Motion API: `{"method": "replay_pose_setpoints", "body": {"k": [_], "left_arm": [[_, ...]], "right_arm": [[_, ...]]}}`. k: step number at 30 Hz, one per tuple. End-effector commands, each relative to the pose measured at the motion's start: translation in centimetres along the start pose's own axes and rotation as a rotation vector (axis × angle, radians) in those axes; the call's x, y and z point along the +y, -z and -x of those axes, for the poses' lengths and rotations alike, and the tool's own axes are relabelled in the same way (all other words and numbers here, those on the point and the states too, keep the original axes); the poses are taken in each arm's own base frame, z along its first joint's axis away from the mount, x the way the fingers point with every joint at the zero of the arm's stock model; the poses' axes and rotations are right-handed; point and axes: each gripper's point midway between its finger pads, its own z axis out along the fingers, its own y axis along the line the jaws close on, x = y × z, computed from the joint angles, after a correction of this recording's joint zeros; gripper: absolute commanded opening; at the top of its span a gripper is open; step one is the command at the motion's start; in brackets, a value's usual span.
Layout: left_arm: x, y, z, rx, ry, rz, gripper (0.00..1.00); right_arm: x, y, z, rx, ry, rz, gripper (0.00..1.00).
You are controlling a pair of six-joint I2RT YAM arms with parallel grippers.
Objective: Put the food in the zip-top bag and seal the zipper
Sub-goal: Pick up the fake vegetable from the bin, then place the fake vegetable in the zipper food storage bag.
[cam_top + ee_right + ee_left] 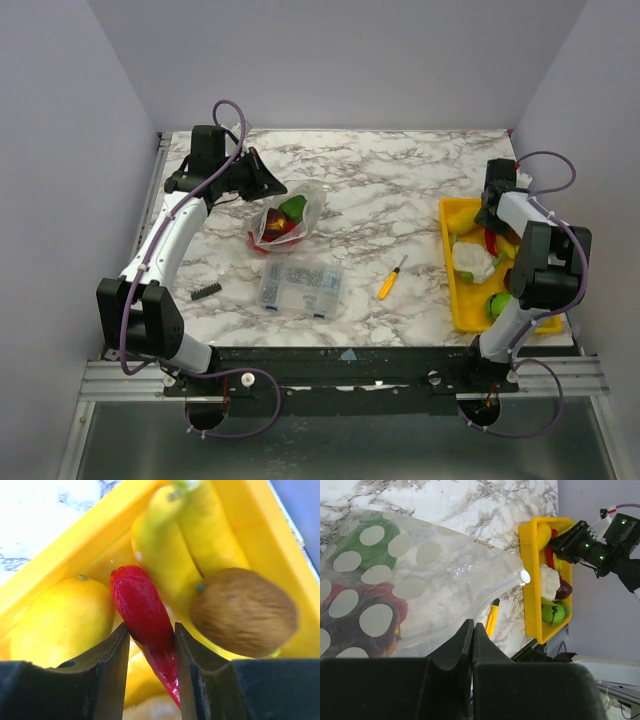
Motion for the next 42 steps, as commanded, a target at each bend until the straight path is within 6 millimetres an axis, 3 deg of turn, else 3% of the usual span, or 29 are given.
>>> {"method": "replay_pose_setpoints", "body": {"k": [1,8,11,13,17,22,24,28,29,33,37,42], "left_arm": [[-0.8,0.2,0.0,0.001,-0.012,-0.038,0.00],[-0.8,0.2,0.0,0.004,-0.012,-0.039,0.00],[-0.7,0.1,0.0,0.004,-0.011,-0.038,0.00],[-0.7,0.1,0.1,0.004,-0.010,-0.037,0.00],[-0.8,0.1,0.0,0.006,-0.009,-0.041,0.00],[-0.6,0.0,0.0,0.008,-0.014,-0.035,0.00],[-0.5,0.0,0.0,0.010,-0.013,-0.033,0.00],[-0.5,0.0,0.1,0.007,-0.019,-0.027,0.00],[-0.5,0.0,0.1,0.007,-0.021,-0.027,0.00],[-0.4,0.0,0.1,0.011,-0.024,-0.026,0.00],[-0.2,0.0,0.2,0.013,-0.030,-0.016,0.00],[0.1,-0.2,0.2,0.021,-0.022,-0.013,0.00]], "right_arm": [[-1.3,4.4,3.7,-0.101,-0.030,-0.028,0.14],[-1.9,8.5,5.7,-0.175,-0.050,0.031,0.11],[-0.1,10.7,6.0,-0.201,-0.058,0.183,0.08],[2.9,13.1,5.9,-0.235,-0.056,0.401,0.05],[9.9,21.8,5.5,-0.392,-0.044,0.894,0.00],[18.3,34.3,1.9,-0.569,0.159,1.304,0.00],[20.3,38.9,0.6,-0.605,0.197,1.498,0.00],[22.0,48.0,-2.2,-0.797,0.266,1.875,0.01],[22.6,49.5,-3.1,-0.809,0.294,1.946,0.01],[25.2,52.1,-5.9,-0.831,0.357,2.133,0.01],[26.2,54.2,-8.1,-0.906,0.392,2.249,0.01],[27.5,55.1,-11.3,-0.966,0.477,2.371,0.01]]}}
